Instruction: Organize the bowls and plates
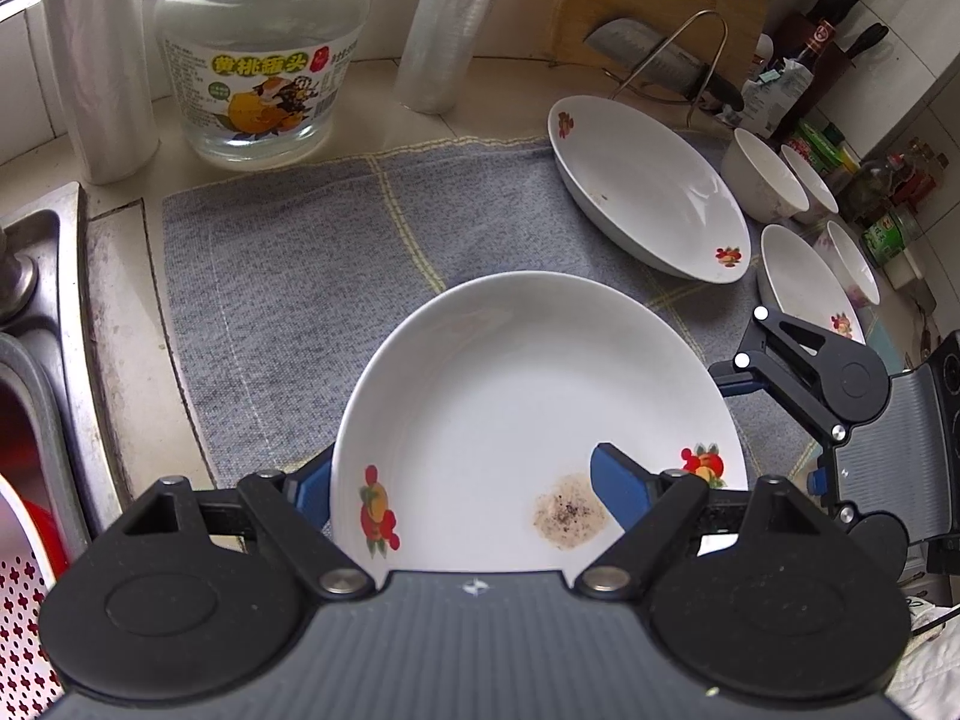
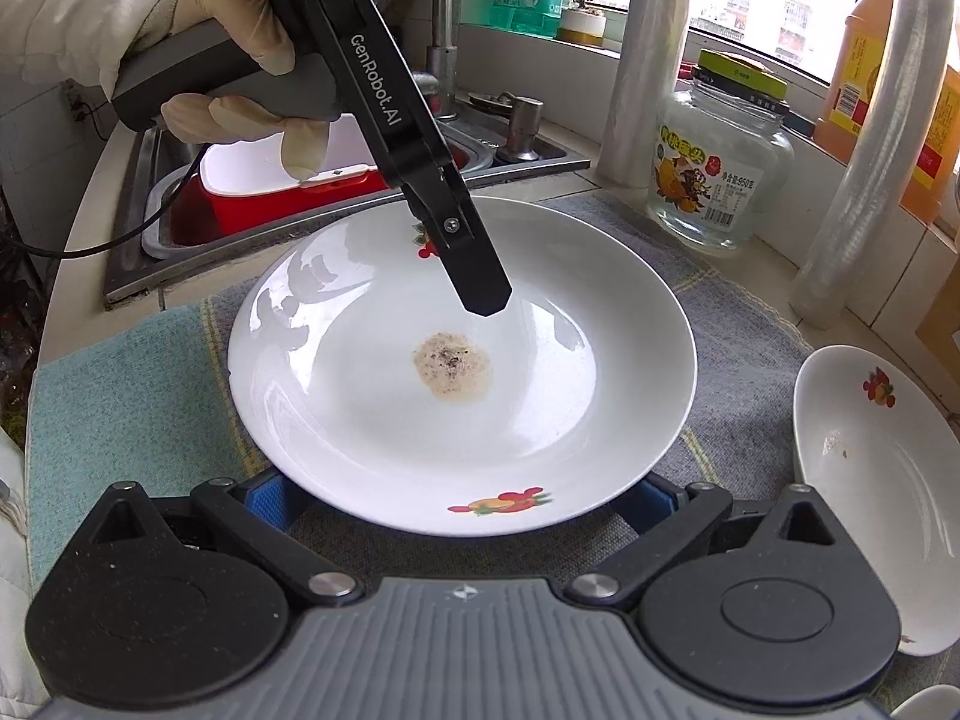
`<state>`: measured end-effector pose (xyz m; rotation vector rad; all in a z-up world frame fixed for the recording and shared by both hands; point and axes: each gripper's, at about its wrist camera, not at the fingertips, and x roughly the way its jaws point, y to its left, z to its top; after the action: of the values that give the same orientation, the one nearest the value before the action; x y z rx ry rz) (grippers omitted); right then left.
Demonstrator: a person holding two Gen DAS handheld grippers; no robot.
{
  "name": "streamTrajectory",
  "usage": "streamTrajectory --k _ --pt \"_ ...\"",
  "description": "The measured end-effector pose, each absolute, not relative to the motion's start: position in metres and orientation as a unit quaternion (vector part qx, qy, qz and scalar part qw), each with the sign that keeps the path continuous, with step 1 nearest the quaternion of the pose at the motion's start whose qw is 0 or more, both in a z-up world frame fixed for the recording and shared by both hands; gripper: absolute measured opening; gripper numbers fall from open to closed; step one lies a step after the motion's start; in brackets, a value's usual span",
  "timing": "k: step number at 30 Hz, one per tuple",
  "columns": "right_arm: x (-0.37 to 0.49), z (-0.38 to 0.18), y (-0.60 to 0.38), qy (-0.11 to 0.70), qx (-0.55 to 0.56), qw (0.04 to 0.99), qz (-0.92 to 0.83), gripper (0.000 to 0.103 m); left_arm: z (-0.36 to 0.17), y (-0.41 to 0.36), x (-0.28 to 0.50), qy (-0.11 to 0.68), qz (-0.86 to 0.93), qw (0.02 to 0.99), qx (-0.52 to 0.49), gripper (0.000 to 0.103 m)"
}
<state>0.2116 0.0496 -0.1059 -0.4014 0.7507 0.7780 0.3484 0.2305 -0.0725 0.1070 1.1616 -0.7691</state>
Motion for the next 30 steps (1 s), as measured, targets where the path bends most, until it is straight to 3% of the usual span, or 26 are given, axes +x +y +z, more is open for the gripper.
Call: streamTrajectory --k 13,30 --pt "0.215 -0.11 0.053 0.359 -0.185 0.839 0.365 0.103 -0.076 0.234 0.341 0.51 -0.339 0.788 0.067 0.083" --pt "0.182 -0.08 0.025 0.398 -0.176 0.857 0.276 0.103 -0.015 0.228 0.271 0.375 -0.277 0.879 0.097 0.099"
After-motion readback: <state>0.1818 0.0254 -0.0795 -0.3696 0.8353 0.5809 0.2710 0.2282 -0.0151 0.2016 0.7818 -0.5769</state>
